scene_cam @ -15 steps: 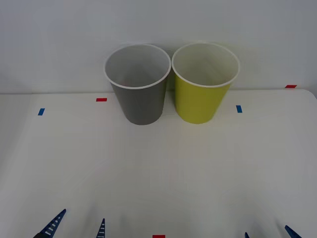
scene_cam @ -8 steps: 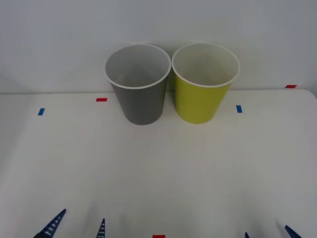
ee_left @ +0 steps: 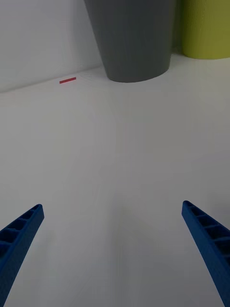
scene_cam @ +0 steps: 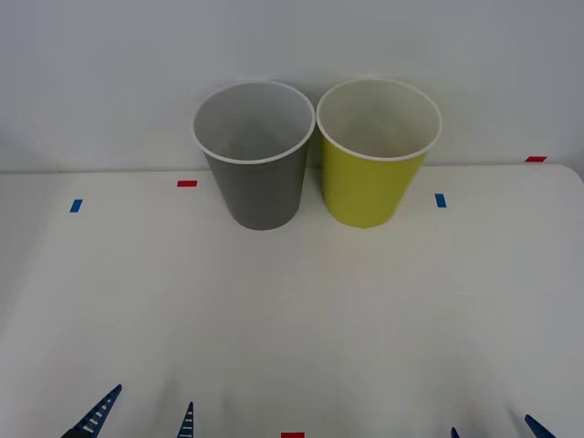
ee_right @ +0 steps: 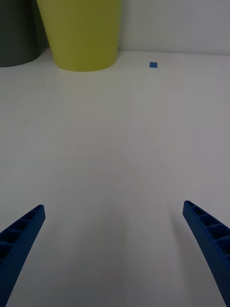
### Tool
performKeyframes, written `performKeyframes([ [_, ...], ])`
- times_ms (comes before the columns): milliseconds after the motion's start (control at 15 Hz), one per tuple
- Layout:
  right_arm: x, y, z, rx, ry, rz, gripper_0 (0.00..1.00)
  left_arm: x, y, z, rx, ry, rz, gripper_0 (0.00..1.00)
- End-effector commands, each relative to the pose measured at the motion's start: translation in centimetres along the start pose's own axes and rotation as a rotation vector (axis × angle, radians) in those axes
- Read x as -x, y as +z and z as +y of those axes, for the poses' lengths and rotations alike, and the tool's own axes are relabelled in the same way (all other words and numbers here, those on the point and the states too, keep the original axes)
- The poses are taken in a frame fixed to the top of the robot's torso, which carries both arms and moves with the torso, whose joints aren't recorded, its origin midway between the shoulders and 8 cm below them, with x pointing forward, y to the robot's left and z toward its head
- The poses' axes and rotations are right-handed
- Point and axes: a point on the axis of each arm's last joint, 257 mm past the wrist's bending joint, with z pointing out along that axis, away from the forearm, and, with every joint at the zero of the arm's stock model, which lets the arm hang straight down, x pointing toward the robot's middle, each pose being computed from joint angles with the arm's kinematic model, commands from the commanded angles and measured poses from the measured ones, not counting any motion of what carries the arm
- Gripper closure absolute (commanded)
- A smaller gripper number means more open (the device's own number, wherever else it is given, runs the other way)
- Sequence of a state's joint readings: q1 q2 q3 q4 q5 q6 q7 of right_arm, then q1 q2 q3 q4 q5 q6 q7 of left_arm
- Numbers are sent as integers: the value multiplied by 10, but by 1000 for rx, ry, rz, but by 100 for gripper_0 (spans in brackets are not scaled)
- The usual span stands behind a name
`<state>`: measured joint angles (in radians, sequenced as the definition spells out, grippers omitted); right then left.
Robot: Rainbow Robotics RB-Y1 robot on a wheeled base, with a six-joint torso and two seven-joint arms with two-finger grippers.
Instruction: Put cans in the gray bin and PET bottles in the light green bin.
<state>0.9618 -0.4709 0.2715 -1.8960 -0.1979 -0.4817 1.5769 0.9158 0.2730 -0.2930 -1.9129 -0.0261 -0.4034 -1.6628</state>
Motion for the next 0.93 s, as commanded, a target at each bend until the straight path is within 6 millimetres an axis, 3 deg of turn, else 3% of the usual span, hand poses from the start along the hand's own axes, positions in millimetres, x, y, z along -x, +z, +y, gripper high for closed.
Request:
performKeyframes([
  [67,0,0,0,0,0,0,0,0,0,0,0,0,0,0],
  [933,0,0,0,0,0,0,0,0,0,0,0,0,0,0],
])
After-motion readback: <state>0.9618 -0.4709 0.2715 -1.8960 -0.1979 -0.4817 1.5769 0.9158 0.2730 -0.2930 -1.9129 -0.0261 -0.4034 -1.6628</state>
